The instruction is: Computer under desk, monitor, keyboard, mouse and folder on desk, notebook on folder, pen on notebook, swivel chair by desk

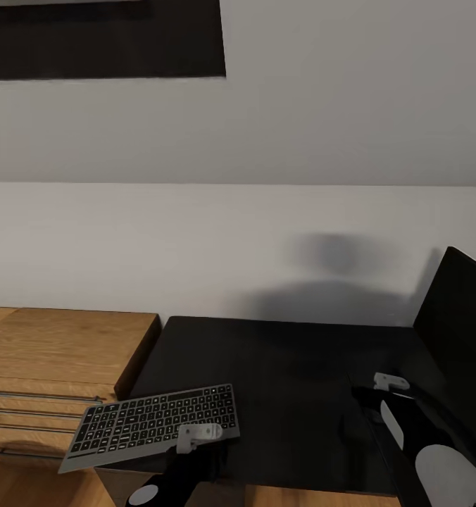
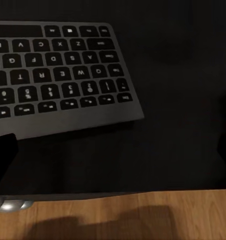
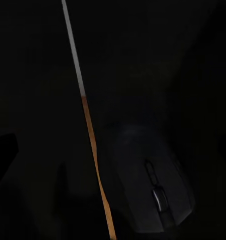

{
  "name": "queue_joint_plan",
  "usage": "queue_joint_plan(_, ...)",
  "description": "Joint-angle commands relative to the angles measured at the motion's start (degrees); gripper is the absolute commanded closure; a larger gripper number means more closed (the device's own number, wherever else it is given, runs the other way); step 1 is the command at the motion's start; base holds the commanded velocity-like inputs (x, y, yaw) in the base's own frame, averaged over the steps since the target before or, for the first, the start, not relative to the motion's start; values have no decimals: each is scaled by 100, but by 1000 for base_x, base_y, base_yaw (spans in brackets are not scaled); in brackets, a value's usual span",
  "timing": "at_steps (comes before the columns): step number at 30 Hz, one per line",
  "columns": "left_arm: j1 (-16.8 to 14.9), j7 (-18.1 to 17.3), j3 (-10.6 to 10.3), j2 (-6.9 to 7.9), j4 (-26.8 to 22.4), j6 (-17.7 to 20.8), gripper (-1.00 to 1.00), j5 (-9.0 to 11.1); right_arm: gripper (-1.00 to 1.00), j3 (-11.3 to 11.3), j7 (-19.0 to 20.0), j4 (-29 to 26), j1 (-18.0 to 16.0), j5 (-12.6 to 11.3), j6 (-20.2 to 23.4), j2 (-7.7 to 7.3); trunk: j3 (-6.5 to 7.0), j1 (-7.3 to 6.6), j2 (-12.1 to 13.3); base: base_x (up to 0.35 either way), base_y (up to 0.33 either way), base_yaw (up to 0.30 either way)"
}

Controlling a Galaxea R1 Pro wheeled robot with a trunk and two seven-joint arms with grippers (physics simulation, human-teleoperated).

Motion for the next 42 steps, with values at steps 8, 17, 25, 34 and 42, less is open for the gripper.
queue_joint_plan(8,-4,46,-6,-3,-8,25,-100,62,-100,-15,3,-6,-2,23,58,-19,-6,1,-5,0,0,0)
queue_joint_plan(17,-2,49,-6,-3,-8,27,-100,62,-100,-21,19,341,-4,30,46,-147,-42,45,-85,0,0,0)
queue_joint_plan(25,-2,50,-6,-11,-8,33,-100,62,-100,-22,19,344,-3,31,44,-153,-186,221,-406,0,0,0)
queue_joint_plan(34,-1,50,1,-12,-8,35,-100,62,-100,-22,19,343,-4,31,35,-153,-347,418,-767,0,0,0)
queue_joint_plan(42,-3,50,-4,-12,-8,36,-100,62,-100,-19,19,343,-2,33,27,-153,-491,594,-1088,0,0,0)
